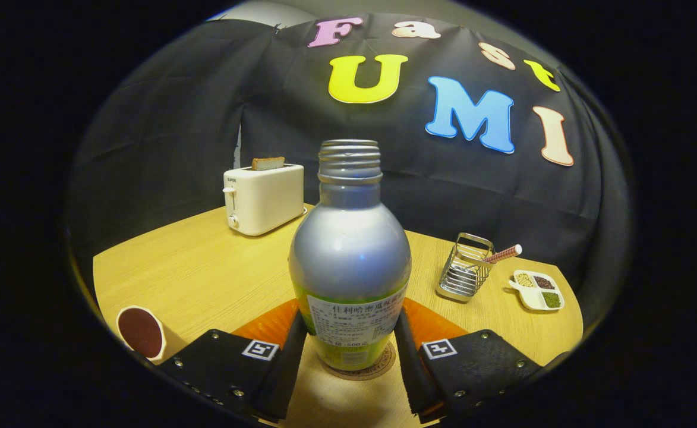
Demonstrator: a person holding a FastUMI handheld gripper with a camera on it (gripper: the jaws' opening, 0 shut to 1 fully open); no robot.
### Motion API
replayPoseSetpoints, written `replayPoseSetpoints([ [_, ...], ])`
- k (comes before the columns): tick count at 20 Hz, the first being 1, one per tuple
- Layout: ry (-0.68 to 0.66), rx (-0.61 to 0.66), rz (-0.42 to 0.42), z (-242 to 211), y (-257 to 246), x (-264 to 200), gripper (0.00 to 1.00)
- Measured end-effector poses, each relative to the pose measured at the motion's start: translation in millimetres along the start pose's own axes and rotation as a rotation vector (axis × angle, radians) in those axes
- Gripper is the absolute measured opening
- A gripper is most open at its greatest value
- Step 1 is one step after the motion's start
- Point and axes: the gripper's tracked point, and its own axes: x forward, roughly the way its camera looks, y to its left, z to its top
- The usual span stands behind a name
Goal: Take the bottle from table, then pour the juice into the cup, finally place the bottle on the coaster
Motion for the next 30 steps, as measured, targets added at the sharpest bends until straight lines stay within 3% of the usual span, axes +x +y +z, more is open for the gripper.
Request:
replayPoseSetpoints([
  [18, 0.014, 0.063, -0.012, -21.6, -17.3, 25.3, 0.8],
  [21, 0.02, 0.064, -0.006, -25.4, -16.0, 20.3, 0.86],
  [22, 0.018, 0.063, -0.007, -23.5, -17.1, 16.4, 0.99],
  [30, -0.074, 0.068, -0.045, 16.9, -17.7, -29.9, 0.99],
])
